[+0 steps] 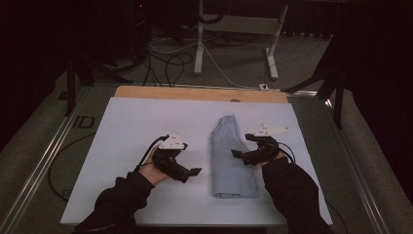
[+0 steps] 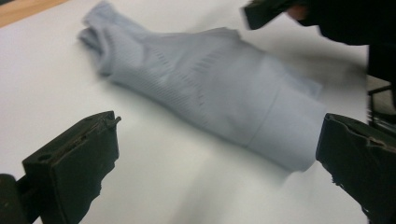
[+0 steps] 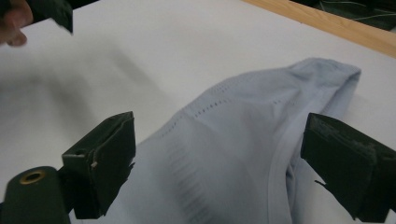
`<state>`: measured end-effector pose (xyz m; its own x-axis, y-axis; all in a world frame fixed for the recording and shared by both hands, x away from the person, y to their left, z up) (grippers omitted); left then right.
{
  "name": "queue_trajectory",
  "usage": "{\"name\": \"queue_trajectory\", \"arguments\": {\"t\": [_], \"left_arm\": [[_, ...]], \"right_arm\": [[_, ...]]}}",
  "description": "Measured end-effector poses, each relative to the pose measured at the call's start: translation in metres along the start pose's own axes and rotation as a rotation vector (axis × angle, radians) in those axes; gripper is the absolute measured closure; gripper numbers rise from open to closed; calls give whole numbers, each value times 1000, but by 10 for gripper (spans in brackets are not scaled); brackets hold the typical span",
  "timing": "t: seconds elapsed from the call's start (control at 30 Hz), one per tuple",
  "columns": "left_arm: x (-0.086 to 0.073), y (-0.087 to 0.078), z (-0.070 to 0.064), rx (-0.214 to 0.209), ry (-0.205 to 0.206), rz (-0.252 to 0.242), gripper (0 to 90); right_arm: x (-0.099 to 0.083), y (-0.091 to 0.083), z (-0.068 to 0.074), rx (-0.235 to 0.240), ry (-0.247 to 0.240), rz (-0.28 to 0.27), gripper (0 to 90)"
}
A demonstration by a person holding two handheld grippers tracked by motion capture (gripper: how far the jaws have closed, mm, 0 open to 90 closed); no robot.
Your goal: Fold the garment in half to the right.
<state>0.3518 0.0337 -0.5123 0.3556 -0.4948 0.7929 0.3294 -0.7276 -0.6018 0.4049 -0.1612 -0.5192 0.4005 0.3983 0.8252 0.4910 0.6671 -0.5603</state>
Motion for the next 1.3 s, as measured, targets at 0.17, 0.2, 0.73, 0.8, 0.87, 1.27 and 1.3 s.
{"name": "queue_trajectory", "arguments": {"t": [0.17, 0.2, 0.73, 0.8, 0.87, 1.27, 1.3], "left_arm": [[-13, -15, 11, 40, 3, 0, 0], [-16, -18, 13, 46, 1, 0, 0], [-77, -71, 46, 160, -77, -6, 0], [-84, -75, 47, 171, -81, -1, 0], [-91, -80, 49, 184, -86, 5, 0], [-133, -103, 56, 250, -158, -14, 0], [-135, -105, 56, 251, -169, -19, 0]], "right_arm": [[-6, -3, 3, -10, -12, 4, 100], [-7, -5, 3, -18, -10, -7, 100], [-37, -29, -3, -50, 12, -62, 100], [-43, -31, -3, -54, 27, -66, 100], [-49, -33, -5, -66, 29, -55, 101], [-80, -44, -5, -103, 58, -28, 101], [-82, -44, -5, -111, 63, -26, 101]]}}
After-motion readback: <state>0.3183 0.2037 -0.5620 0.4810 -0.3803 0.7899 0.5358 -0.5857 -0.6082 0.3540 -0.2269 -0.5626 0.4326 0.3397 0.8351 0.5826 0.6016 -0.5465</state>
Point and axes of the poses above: each handheld gripper's, and its own axes: y roughly forward along the jaws, x roughly out of its top, z roughly to its left, the point moved 10 cm from there along y, roughly forward along the jaws, and after that the axes turned 2 degrees about z, right-handed, at the moved point
